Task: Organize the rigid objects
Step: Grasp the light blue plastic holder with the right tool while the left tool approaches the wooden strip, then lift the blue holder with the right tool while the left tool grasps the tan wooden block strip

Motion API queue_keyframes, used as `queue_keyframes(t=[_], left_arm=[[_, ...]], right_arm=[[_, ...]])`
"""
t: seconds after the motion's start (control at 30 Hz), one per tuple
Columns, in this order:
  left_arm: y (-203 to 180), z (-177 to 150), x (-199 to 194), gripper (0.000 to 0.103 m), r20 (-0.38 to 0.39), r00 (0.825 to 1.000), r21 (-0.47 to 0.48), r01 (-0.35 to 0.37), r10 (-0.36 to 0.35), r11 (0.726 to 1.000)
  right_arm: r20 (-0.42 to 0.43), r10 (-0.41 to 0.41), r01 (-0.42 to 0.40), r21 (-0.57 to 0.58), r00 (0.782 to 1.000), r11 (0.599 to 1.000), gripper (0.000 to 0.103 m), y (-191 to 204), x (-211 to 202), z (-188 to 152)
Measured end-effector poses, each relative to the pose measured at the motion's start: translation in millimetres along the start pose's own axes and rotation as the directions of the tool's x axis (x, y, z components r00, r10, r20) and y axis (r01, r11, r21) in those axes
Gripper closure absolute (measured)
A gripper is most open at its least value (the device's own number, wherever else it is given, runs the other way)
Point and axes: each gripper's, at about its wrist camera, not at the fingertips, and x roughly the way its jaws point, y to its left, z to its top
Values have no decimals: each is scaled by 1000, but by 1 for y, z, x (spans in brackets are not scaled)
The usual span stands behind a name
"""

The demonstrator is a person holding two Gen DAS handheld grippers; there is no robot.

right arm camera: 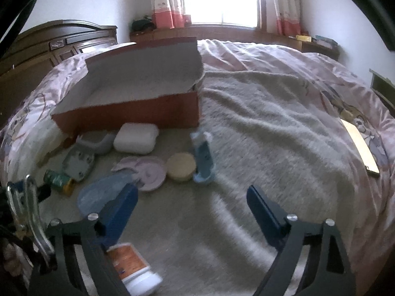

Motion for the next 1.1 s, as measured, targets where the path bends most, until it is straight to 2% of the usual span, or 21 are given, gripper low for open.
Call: queue_keyframes(t=[0.27,0.47,0.83,0.93,1.03,1.1], left_arm=[[0,-1,4,19,-17,1000,-5,9,-9,1000],[1,-2,4,19,-20,1000,-16,2,-3,1000],[-1,-3,4,19,-22,1000,-4,7,-7,1000],[-1,-2,4,19,-19,1000,-9,7,-7,1000],[2,3,4,19,-14,1000,-15,2,-2,1000],[6,8,2,19,2,1000,-16,-10,10,1000]], right_arm=[[-76,11,-14,-35,997,999,45,-12,21,8],[-84,54,-57,-36,995,998,56,-17,25,11],[-88,50,-61,-127,995,990,61,-12,19,11],[-91,60,-72,-137,994,988,69,-9,27,15],[-106,75,-86,-112,992,990,83,-13,34,18],[-107,89,-98,-86,990,991,84,-17,34,20]])
